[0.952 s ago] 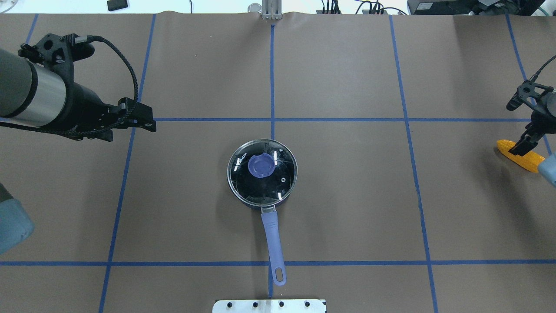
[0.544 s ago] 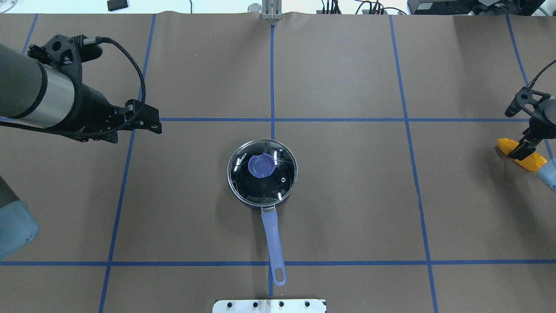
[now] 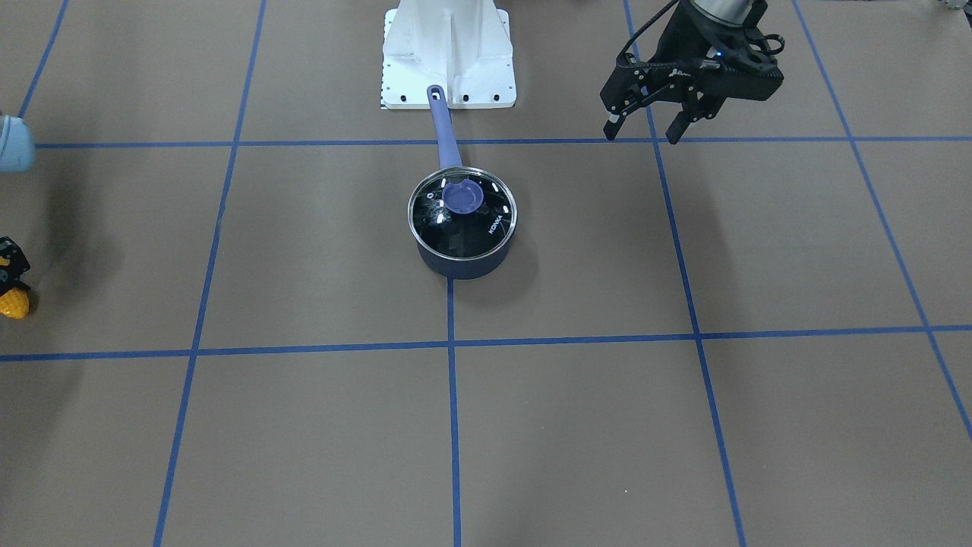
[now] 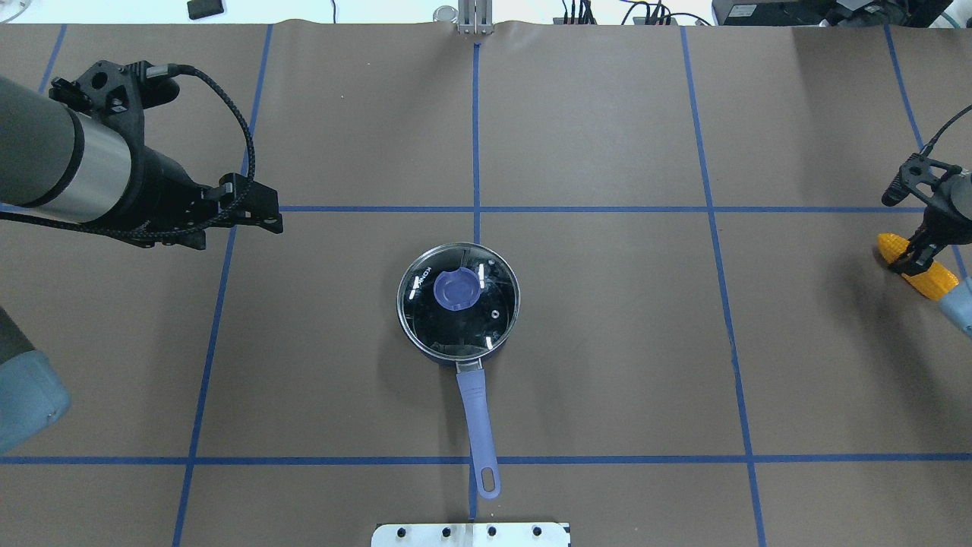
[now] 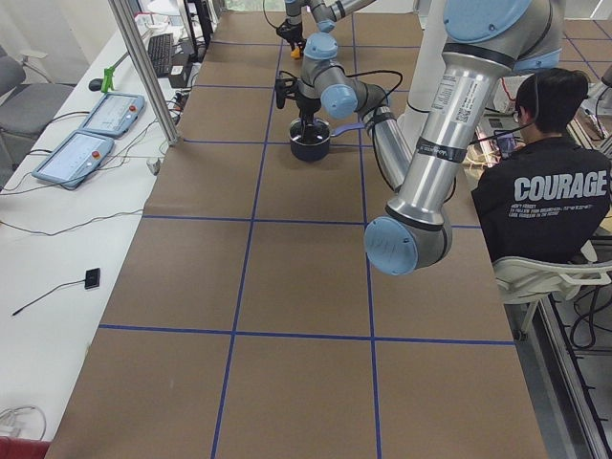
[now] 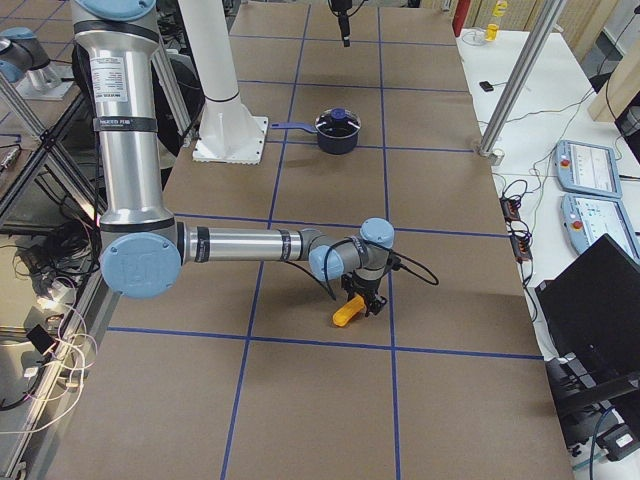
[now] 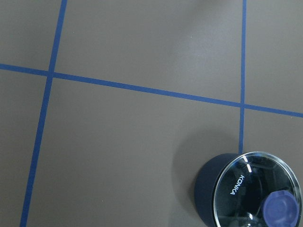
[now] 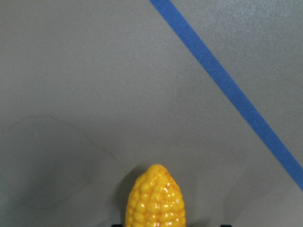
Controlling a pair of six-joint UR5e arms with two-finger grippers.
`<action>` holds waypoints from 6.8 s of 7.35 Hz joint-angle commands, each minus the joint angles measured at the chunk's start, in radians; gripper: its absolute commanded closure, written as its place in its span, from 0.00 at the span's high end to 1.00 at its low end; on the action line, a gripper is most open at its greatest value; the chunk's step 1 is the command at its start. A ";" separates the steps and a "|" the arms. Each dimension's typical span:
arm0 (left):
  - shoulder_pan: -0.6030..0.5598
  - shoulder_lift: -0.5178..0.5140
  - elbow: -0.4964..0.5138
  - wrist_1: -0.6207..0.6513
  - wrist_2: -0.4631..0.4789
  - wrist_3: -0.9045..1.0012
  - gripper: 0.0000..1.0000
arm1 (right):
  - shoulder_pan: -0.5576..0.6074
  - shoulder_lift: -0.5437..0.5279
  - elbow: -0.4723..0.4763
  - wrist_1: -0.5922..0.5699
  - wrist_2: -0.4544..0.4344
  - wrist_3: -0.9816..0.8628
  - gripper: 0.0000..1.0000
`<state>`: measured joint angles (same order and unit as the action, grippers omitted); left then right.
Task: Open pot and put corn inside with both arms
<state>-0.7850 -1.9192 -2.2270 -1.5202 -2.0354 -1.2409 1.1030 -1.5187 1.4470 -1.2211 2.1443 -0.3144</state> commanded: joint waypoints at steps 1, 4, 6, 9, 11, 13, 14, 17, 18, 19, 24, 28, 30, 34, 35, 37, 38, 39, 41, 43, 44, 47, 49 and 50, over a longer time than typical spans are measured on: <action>0.016 0.000 0.004 0.000 0.023 0.000 0.98 | 0.000 -0.003 0.000 0.000 0.000 0.000 0.37; 0.020 -0.012 0.012 0.002 0.023 0.000 0.98 | 0.001 0.006 0.019 -0.011 0.002 -0.003 0.36; 0.068 -0.116 0.052 0.091 0.049 -0.011 0.98 | 0.021 0.031 0.052 -0.070 0.075 -0.006 0.36; 0.190 -0.269 0.166 0.150 0.150 -0.072 0.98 | 0.050 0.142 0.212 -0.396 0.083 -0.008 0.36; 0.225 -0.348 0.283 0.149 0.153 -0.066 0.98 | 0.052 0.202 0.248 -0.498 0.088 -0.006 0.36; 0.248 -0.420 0.375 0.146 0.165 -0.057 0.98 | 0.054 0.229 0.248 -0.523 0.103 -0.003 0.36; 0.248 -0.479 0.448 0.144 0.162 -0.057 0.98 | 0.054 0.229 0.248 -0.523 0.103 -0.003 0.36; 0.248 -0.494 0.503 0.135 0.152 -0.008 0.98 | 0.054 0.229 0.248 -0.523 0.103 0.003 0.37; 0.253 -0.497 0.509 0.133 0.150 -0.008 0.98 | 0.054 0.227 0.247 -0.523 0.103 0.005 0.37; 0.265 -0.495 0.526 0.111 0.152 -0.009 0.98 | 0.054 0.227 0.246 -0.523 0.103 0.005 0.37; 0.283 -0.492 0.586 0.028 0.153 -0.020 0.84 | 0.054 0.229 0.243 -0.522 0.103 0.005 0.37; 0.283 -0.492 0.584 0.031 0.152 -0.014 0.51 | 0.054 0.230 0.243 -0.522 0.103 0.006 0.37; 0.283 -0.492 0.566 0.043 0.150 -0.014 0.51 | 0.052 0.239 0.242 -0.523 0.101 0.014 0.37; 0.276 -0.363 0.373 0.112 0.118 0.053 0.51 | -0.015 0.360 0.234 -0.566 0.150 0.220 0.36; 0.268 -0.286 0.295 0.118 0.118 0.113 0.51 | -0.053 0.386 0.242 -0.558 0.149 0.323 0.36; 0.245 -0.169 0.203 0.106 0.115 0.208 0.51 | -0.139 0.422 0.286 -0.557 0.147 0.501 0.36; 0.239 -0.094 0.175 0.051 0.116 0.231 0.51 | -0.184 0.460 0.294 -0.545 0.144 0.612 0.36; 0.219 0.001 0.173 -0.074 0.113 0.248 0.51 | -0.231 0.465 0.306 -0.488 0.141 0.727 0.36; 0.159 0.129 0.178 -0.167 0.110 0.361 0.51 | -0.316 0.511 0.305 -0.410 0.117 0.926 0.36; 0.084 0.221 0.182 -0.184 0.043 0.489 0.51 | -0.415 0.590 0.305 -0.410 0.028 1.076 0.36; 0.060 0.251 0.210 -0.236 0.041 0.517 0.51 | -0.458 0.627 0.299 -0.408 -0.003 1.139 0.36; 0.020 0.321 0.360 -0.514 -0.032 0.532 0.51 | -0.525 0.744 0.238 -0.408 -0.052 1.242 0.36; -0.016 0.363 0.351 -0.517 -0.066 0.575 0.51 | -0.545 0.781 0.179 -0.399 -0.087 1.252 0.36; -0.040 0.397 0.342 -0.517 -0.069 0.622 0.51 | -0.554 0.798 0.155 -0.399 -0.098 1.259 0.36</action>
<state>-0.7971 -1.5598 -1.8784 -2.0330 -2.0950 -0.6685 0.5623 -0.7432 1.6342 -1.6224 2.0634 0.9350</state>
